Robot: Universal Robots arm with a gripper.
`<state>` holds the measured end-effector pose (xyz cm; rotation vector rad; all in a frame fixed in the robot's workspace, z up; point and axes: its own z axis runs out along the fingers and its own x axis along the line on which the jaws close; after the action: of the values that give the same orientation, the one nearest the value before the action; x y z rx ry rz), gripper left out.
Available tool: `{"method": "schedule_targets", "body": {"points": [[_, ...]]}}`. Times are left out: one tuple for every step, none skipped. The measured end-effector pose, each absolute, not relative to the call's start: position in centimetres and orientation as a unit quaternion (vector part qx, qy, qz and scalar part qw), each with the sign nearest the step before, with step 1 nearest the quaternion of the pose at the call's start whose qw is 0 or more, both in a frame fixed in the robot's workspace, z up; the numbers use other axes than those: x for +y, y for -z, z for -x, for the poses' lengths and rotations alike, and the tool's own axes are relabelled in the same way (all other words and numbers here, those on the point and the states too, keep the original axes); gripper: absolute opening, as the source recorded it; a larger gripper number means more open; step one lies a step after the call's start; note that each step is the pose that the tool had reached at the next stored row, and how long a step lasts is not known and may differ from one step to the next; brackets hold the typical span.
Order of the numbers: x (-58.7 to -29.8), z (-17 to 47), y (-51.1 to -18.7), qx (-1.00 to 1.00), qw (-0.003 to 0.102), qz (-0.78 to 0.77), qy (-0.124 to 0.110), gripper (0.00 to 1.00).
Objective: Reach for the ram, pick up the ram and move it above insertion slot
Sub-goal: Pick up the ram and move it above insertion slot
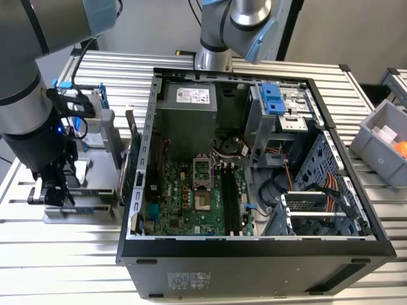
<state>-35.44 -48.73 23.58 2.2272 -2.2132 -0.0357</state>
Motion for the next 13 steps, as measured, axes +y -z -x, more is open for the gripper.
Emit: {"method": "schedule_targets", "body": {"points": [[-48.73,35.43,-23.47,-0.705,0.001,-0.709,0.011,1.00],[-48.73,35.43,-23.35,-0.705,0.001,-0.709,0.011,1.00],[-48.73,35.44,-23.25,-0.705,0.001,-0.709,0.011,1.00],[-48.73,35.43,-23.17,-0.705,0.001,-0.709,0.011,1.00],[-48.73,35.43,-23.09,-0.705,0.001,-0.709,0.011,1.00],[-48.73,35.43,-23.02,-0.705,0.001,-0.709,0.011,1.00],[-48.73,35.43,-22.94,-0.705,0.001,-0.709,0.011,1.00],[-48.73,35.43,-22.87,-0.705,0.001,-0.709,0.011,1.00],[-48.73,35.43,-22.80,-0.705,0.001,-0.709,0.011,1.00],[-48.73,35.43,-22.73,-0.705,0.001,-0.709,0.011,1.00],[-48.73,35.43,-22.66,-0.705,0.001,-0.709,0.011,1.00],[-48.73,35.43,-22.58,-0.705,0.001,-0.709,0.011,1.00],[-48.73,35.43,-22.50,-0.705,0.001,-0.709,0.011,1.00]]}}
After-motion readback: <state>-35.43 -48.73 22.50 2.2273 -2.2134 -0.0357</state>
